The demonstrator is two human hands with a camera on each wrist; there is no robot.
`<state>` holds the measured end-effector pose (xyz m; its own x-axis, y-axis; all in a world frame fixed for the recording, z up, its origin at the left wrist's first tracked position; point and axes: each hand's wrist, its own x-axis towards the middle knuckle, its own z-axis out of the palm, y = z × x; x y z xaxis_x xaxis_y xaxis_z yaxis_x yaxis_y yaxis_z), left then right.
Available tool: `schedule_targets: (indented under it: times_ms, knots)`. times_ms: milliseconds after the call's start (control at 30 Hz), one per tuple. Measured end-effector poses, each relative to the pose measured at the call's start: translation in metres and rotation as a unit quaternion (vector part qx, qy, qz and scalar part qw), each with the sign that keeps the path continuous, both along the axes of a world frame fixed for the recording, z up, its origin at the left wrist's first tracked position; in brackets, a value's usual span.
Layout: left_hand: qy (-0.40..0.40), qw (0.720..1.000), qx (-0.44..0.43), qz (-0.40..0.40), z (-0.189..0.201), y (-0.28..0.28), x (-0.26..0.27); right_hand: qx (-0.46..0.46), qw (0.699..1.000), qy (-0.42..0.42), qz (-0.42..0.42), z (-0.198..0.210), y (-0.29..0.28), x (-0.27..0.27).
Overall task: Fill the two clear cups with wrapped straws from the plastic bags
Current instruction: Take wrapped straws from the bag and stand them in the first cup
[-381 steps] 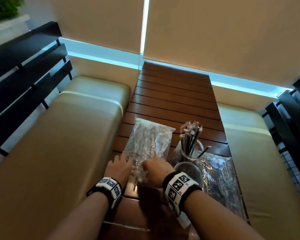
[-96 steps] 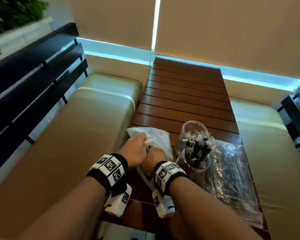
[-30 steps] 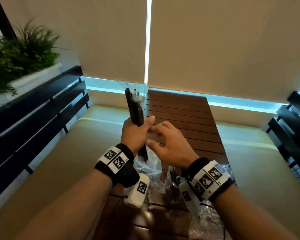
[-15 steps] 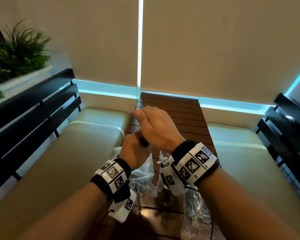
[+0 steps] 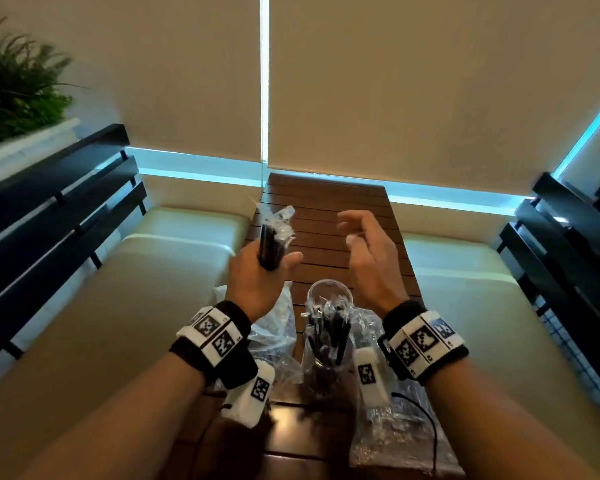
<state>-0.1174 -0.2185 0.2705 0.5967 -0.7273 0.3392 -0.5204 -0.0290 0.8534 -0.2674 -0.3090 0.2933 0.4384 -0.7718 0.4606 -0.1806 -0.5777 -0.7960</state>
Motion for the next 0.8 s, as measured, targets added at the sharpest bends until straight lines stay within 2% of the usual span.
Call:
schedule_targets:
  times_ms: [67, 100, 167, 267, 333, 467, 633, 733, 800]
  knots:
    - [0.039, 0.999, -0.016, -0.004, -0.007, -0.005, 0.004, 0.065, 0.988, 0.132, -0.053, -0.031, -0.017, -0.022]
    - [0.058, 0.998, -0.023, -0.013, -0.013, -0.007, 0.004, 0.095, 0.974, 0.203, -0.041, -0.044, -0.021, -0.032]
    - [0.085, 0.996, -0.027, -0.03, -0.028, -0.012, 0.001, 0.142, 0.944, 0.295, 0.029, -0.073, -0.021, -0.049]
    - [0.112, 0.992, -0.015, -0.05, -0.044, -0.018, -0.011, 0.177, 0.906, 0.366, 0.113, -0.116, -0.012, -0.057]
    - [0.14, 0.988, -0.021, -0.058, -0.046, -0.025, -0.023, 0.169, 0.904, 0.379, 0.103, -0.145, -0.008, -0.052]
    - [0.19, 0.978, -0.047, -0.071, -0.045, -0.036, -0.046, 0.113, 0.935, 0.336, 0.034, -0.176, 0.004, -0.037]
    - [0.272, 0.954, -0.085, -0.09, -0.045, -0.044, -0.061, 0.168, 0.948, 0.269, -0.003, -0.187, 0.004, -0.036]
    - [0.311, 0.944, -0.066, -0.086, -0.059, -0.047, -0.062, 0.198, 0.944, 0.262, -0.012, -0.179, 0.01, -0.041]
    - [0.321, 0.943, -0.029, -0.088, -0.075, -0.046, -0.058, 0.184, 0.949, 0.255, -0.01, -0.175, 0.011, -0.043]
